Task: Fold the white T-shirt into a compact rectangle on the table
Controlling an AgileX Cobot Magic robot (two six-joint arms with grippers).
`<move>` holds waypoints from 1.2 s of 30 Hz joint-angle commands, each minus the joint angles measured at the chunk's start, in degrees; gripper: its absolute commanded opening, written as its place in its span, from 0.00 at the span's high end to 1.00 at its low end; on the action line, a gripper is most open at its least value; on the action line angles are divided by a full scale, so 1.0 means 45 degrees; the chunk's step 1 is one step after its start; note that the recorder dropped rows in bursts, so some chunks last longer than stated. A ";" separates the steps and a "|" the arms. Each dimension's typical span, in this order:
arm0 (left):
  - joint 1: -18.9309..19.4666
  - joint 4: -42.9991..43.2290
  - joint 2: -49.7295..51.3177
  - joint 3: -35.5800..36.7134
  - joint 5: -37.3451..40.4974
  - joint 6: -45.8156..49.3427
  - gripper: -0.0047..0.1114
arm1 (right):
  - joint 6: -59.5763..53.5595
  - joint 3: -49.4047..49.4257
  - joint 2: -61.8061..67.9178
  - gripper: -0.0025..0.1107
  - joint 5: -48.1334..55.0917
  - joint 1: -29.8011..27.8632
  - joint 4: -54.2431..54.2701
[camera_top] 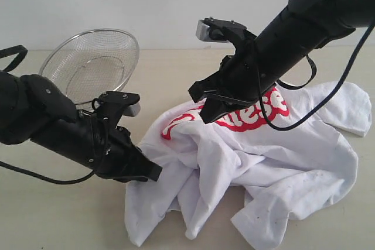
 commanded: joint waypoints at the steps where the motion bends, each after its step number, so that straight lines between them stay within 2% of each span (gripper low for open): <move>1: -0.0077 -0.0096 0.0719 -0.0974 -0.0464 0.0132 0.92 | -0.0018 0.0079 -0.0158 0.98 0.0043 0.0014 -0.0016; 8: -0.0077 -0.0096 0.2021 -0.2598 -0.0521 0.0134 0.92 | -0.0018 0.0079 -0.0180 0.98 0.0080 0.0014 -0.0241; 13: 0.0053 0.0240 0.2804 -0.3072 -0.0740 0.0134 0.92 | -0.0018 0.0079 -0.0180 0.98 0.0044 0.0014 -0.0303; 22: 0.1276 0.0722 0.2919 -0.3297 -0.1186 0.0134 0.92 | -0.0154 0.0079 -0.0180 0.98 -0.0265 0.0014 -0.0303; 29: 0.2346 0.1259 0.2919 -0.4441 -0.0949 0.0134 0.92 | -0.0154 0.0079 -0.0180 0.98 -0.0338 0.0014 -0.0329; 36: 0.2497 0.1590 0.2919 -0.6006 -0.0826 0.0099 0.92 | -0.0098 0.0079 -0.0180 0.98 -0.0288 0.0014 -0.0412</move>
